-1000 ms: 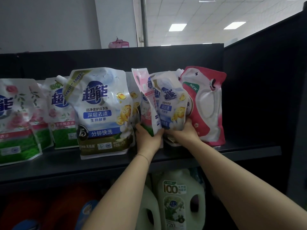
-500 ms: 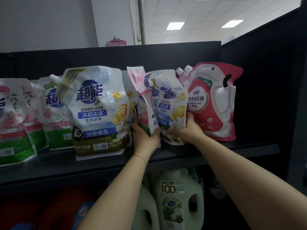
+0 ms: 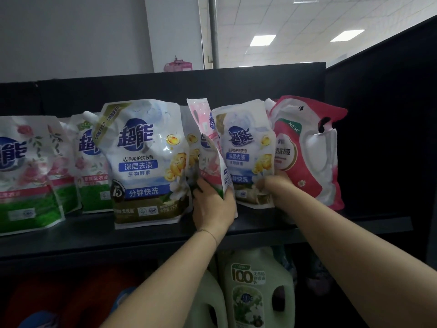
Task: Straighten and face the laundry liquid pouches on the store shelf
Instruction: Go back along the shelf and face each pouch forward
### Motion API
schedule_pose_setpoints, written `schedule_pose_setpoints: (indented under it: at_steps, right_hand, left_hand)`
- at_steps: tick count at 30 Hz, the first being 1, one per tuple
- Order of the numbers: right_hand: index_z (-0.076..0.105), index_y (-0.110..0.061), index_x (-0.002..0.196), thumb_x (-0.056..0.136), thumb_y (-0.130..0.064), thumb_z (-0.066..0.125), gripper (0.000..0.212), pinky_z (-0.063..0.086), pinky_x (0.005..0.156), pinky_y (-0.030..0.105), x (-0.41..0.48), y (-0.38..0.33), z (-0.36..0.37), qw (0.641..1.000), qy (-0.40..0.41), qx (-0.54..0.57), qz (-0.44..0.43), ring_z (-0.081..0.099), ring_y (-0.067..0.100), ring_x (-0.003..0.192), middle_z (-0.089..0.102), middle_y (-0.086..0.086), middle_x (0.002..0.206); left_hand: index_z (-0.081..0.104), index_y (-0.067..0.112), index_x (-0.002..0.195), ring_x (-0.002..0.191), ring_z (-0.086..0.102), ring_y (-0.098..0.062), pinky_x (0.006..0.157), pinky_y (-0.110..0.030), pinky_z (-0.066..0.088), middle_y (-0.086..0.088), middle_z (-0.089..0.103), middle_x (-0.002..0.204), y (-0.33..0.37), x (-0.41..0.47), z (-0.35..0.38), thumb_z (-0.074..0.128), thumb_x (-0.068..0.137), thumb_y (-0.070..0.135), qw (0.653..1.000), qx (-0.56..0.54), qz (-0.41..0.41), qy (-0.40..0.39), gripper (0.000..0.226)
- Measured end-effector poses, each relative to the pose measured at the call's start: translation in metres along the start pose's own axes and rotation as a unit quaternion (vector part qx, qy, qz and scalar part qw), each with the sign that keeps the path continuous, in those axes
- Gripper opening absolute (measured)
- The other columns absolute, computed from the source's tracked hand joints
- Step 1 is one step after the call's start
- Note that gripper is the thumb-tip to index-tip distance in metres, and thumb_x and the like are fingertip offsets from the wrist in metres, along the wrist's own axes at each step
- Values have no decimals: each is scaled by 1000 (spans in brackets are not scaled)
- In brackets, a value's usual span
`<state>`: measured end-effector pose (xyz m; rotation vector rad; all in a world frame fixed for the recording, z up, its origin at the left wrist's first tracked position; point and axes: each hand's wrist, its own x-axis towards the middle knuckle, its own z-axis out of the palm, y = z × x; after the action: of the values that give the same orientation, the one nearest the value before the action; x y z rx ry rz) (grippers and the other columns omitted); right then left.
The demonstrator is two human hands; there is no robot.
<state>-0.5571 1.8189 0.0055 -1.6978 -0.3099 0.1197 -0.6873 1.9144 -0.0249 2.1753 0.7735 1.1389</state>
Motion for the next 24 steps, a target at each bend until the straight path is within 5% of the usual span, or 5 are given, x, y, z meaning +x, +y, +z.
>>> schedule_pose_setpoints:
  at_steps: [8,12,15,20,24]
  right_hand:
    - [38,-10,131,85,-2,60,51,52,79,34,38,0,40,995,-85,0,-57,59,19,93,58,8,120]
    - [27,-12,144,98,-6,47,50,34,108,34,40,-8,42,974,-147,-117,-124,40,25,128,40,2,141]
    - [9,-13,150,100,-11,43,61,27,107,31,44,-5,47,965,-105,-203,-128,33,29,135,29,13,150]
    - [32,1,140,102,-13,32,41,40,96,39,44,6,39,951,25,-274,-144,50,35,120,50,22,133]
    - [60,-5,109,97,-11,40,24,51,74,35,36,-4,32,923,-27,-341,-175,63,29,89,65,14,106]
  left_hand:
    - [22,3,140,111,48,-29,74,-35,45,-12,38,126,16,-20,7,55,79,68,992,108,29,57,95]
    - [22,5,137,106,51,-28,66,-33,45,-9,33,122,27,-25,17,52,76,73,992,99,41,66,96]
    - [18,10,139,113,47,-29,77,-36,48,-9,28,129,30,-25,19,43,73,81,996,59,40,57,100]
    - [19,13,143,118,46,-34,87,-41,48,-11,24,139,22,-21,21,25,76,76,996,8,60,70,92]
    - [20,11,142,111,49,-36,80,-41,48,-12,23,139,20,-19,23,35,87,61,996,16,46,73,76]
